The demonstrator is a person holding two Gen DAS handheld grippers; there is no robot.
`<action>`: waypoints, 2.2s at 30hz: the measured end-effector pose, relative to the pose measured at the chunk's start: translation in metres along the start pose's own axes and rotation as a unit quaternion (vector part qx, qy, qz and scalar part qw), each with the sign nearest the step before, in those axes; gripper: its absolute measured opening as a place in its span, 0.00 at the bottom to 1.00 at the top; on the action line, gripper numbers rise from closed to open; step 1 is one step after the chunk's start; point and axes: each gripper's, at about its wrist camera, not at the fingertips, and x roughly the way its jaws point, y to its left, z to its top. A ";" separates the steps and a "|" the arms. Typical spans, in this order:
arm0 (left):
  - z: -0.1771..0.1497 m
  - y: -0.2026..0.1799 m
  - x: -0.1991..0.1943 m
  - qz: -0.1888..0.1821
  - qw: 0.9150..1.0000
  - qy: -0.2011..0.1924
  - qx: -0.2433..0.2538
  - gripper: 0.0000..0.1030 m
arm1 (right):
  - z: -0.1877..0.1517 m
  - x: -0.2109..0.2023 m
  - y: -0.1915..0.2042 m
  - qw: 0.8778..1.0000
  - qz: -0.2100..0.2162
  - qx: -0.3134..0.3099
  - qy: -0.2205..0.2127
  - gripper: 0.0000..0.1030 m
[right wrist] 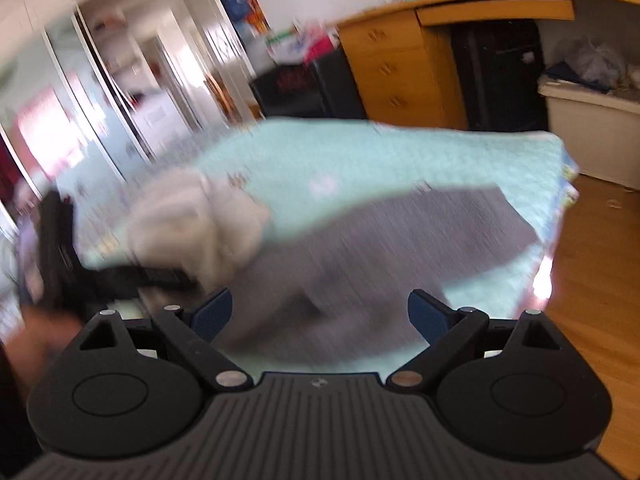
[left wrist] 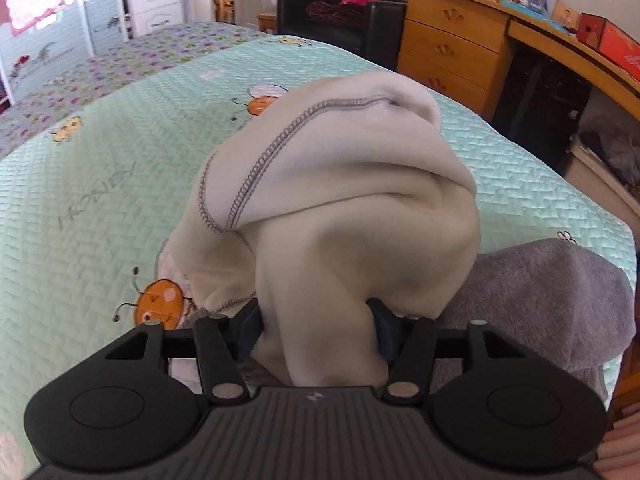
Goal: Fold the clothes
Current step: 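Grasp the cream fleece with the left gripper and lift it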
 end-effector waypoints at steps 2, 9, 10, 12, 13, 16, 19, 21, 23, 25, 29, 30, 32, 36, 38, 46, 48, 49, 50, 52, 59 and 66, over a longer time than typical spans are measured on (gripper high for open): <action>-0.007 0.000 -0.017 0.007 1.000 -0.002 0.005 0.70 | 0.013 -0.003 0.015 0.999 -0.010 -0.027 -0.016 0.92; -0.023 0.014 -0.109 0.028 0.998 -0.061 0.020 0.80 | 0.019 -0.003 0.051 0.996 -0.022 -0.081 0.015 0.93; -0.019 0.014 -0.120 0.026 0.997 -0.070 0.019 0.80 | 0.022 -0.003 0.060 0.996 -0.023 -0.087 0.019 0.93; -0.010 0.015 -0.141 0.029 0.996 -0.089 0.013 0.80 | 0.027 -0.007 0.079 0.995 -0.020 -0.098 0.022 0.93; -0.007 0.015 -0.150 0.042 0.994 -0.100 0.010 0.80 | 0.031 -0.011 0.087 0.995 -0.017 -0.100 0.018 0.92; -0.003 0.022 -0.169 0.046 0.992 -0.121 0.001 0.81 | 0.039 -0.021 0.106 0.994 -0.018 -0.108 0.008 0.92; -0.002 0.028 -0.177 0.048 0.991 -0.125 -0.003 0.82 | 0.046 -0.026 0.116 0.992 -0.029 -0.119 0.005 0.92; -0.002 0.031 -0.176 0.052 0.991 -0.124 -0.003 0.82 | 0.048 -0.026 0.121 0.991 -0.034 -0.130 0.008 0.92; -0.003 0.035 -0.172 0.053 0.991 -0.120 -0.006 0.82 | 0.046 -0.024 0.126 0.989 -0.042 -0.138 0.011 0.92; -0.005 0.038 -0.170 0.053 0.992 -0.115 -0.010 0.82 | 0.043 -0.019 0.128 0.988 -0.050 -0.145 0.020 0.92; -0.010 0.043 -0.164 0.051 0.992 -0.110 -0.012 0.82 | 0.036 -0.012 0.131 0.986 -0.058 -0.155 0.029 0.92; -0.010 0.042 -0.162 0.050 0.993 -0.109 -0.013 0.82 | 0.035 -0.011 0.131 0.985 -0.059 -0.157 0.031 0.92; -0.011 0.042 -0.159 0.050 0.993 -0.107 -0.012 0.82 | 0.034 -0.009 0.129 0.985 -0.061 -0.159 0.032 0.92; -0.010 0.040 -0.153 0.049 0.993 -0.103 -0.008 0.82 | 0.034 -0.004 0.126 0.984 -0.066 -0.160 0.035 0.92; -0.010 0.039 -0.150 0.049 0.994 -0.101 -0.006 0.82 | 0.033 -0.002 0.125 0.984 -0.067 -0.159 0.037 0.92; -0.011 0.040 -0.139 0.056 0.994 -0.092 -0.002 0.82 | 0.030 0.006 0.124 0.983 -0.071 -0.162 0.045 0.92; -0.011 0.040 -0.138 0.058 0.994 -0.091 -0.003 0.82 | 0.029 0.008 0.124 0.983 -0.072 -0.162 0.047 0.92; -0.011 0.040 -0.138 0.058 0.994 -0.090 -0.003 0.82 | 0.029 0.008 0.125 0.983 -0.072 -0.162 0.048 0.92; -0.011 0.040 -0.138 0.058 0.994 -0.090 -0.002 0.82 | 0.028 0.009 0.125 0.983 -0.073 -0.162 0.049 0.92; -0.011 0.040 -0.137 0.057 0.994 -0.089 -0.002 0.82 | 0.027 0.010 0.125 0.983 -0.073 -0.162 0.050 0.92; -0.011 0.041 -0.134 0.053 0.995 -0.084 -0.002 0.82 | 0.026 0.013 0.123 0.982 -0.075 -0.162 0.054 0.92; -0.011 0.041 -0.124 0.051 0.996 -0.077 -0.001 0.83 | 0.022 0.020 0.118 0.982 -0.077 -0.160 0.061 0.92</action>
